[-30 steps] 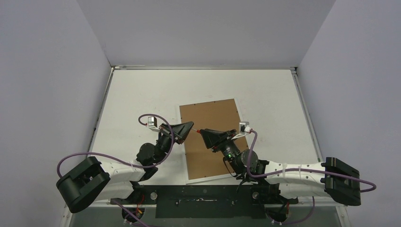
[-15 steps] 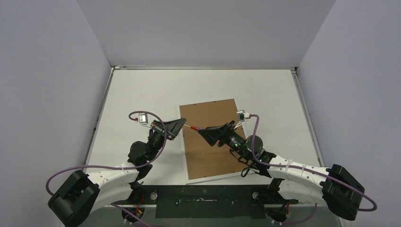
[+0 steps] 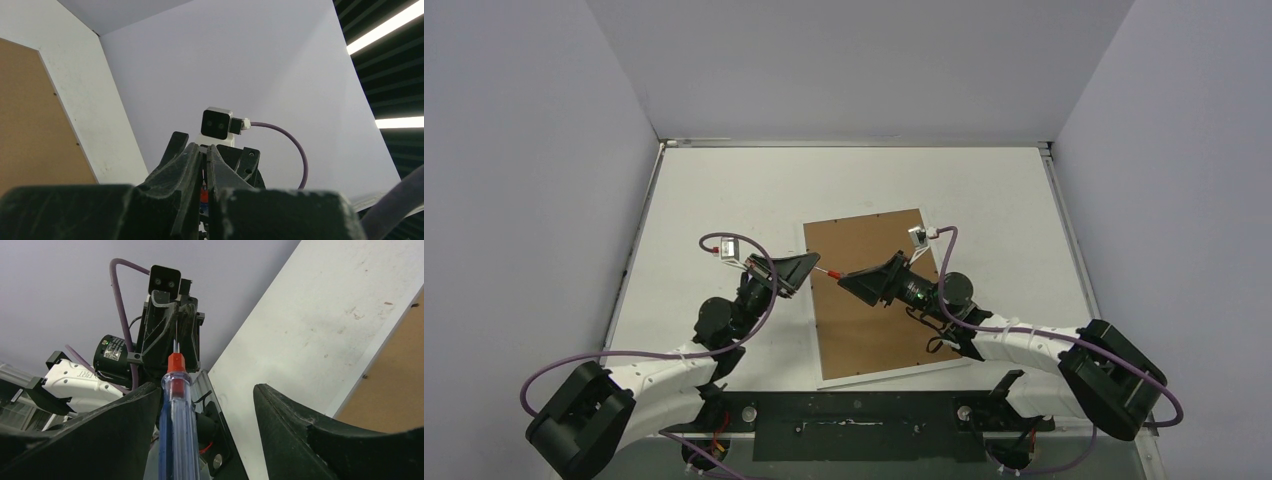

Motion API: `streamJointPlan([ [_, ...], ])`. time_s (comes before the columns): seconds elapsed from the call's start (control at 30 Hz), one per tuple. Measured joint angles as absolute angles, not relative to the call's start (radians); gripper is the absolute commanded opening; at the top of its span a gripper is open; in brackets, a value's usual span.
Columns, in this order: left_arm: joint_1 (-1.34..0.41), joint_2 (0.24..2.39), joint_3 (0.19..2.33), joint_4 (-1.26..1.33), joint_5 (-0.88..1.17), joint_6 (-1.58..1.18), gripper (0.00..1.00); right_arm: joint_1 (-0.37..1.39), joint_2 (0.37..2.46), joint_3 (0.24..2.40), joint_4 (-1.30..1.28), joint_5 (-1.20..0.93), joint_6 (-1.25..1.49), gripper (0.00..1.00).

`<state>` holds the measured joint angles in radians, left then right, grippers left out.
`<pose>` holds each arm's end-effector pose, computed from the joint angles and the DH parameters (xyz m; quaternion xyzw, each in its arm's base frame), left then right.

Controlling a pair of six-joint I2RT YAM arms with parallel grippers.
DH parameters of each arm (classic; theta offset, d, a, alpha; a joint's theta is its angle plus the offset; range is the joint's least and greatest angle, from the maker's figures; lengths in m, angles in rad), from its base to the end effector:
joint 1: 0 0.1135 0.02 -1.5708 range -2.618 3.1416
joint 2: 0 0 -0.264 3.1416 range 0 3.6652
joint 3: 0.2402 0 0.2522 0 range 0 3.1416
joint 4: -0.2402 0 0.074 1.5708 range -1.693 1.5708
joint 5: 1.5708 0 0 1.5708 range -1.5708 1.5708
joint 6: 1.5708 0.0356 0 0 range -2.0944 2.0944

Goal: Take the photo out of the frame
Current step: Adjust the screwdriver.

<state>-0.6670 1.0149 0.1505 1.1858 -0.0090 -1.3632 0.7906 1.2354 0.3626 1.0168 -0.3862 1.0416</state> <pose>0.1489 -0.1169 0.2250 -0.2029 0.5485 -0.6877 0.4301 0.1610 0.1817 0.2290 -0.0636 0.6554 0.6651 0.3523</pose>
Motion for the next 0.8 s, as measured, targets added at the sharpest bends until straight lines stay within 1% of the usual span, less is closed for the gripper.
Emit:
streamJointPlan([
  [0.13,-0.665,1.013,0.15,1.186,-0.008,-1.37,0.0,0.791,1.236,0.37,1.038,-0.412,1.049,0.53],
  [0.27,-0.665,1.002,0.15,1.186,-0.005,-1.373,0.0,0.788,1.229,0.378,1.047,-0.43,1.053,0.43],
  [0.4,-0.665,1.0,0.15,1.185,-0.005,-1.375,0.0,0.786,1.226,0.383,1.056,-0.438,1.061,0.38],
  [0.43,-0.665,1.0,0.15,1.185,-0.006,-1.375,0.0,0.786,1.226,0.383,1.063,-0.439,1.062,0.39],
  [0.47,-0.665,1.0,0.15,1.186,-0.008,-1.375,0.0,0.786,1.226,0.383,1.069,-0.439,1.066,0.45],
  [0.5,-0.665,0.999,0.15,1.186,-0.011,-1.375,0.0,0.786,1.226,0.383,1.076,-0.44,1.071,0.53],
  [0.53,-0.665,0.999,0.149,1.186,-0.014,-1.375,0.0,0.786,1.227,0.383,1.082,-0.442,1.076,0.56],
  [0.63,-0.665,0.993,0.139,1.187,-0.027,-1.375,0.0,0.786,1.227,0.383,1.105,-0.441,1.089,0.57],
  [0.8,-0.665,0.991,0.128,1.191,-0.052,-1.375,0.0,0.794,1.227,0.377,1.116,-0.431,1.09,0.56],
])
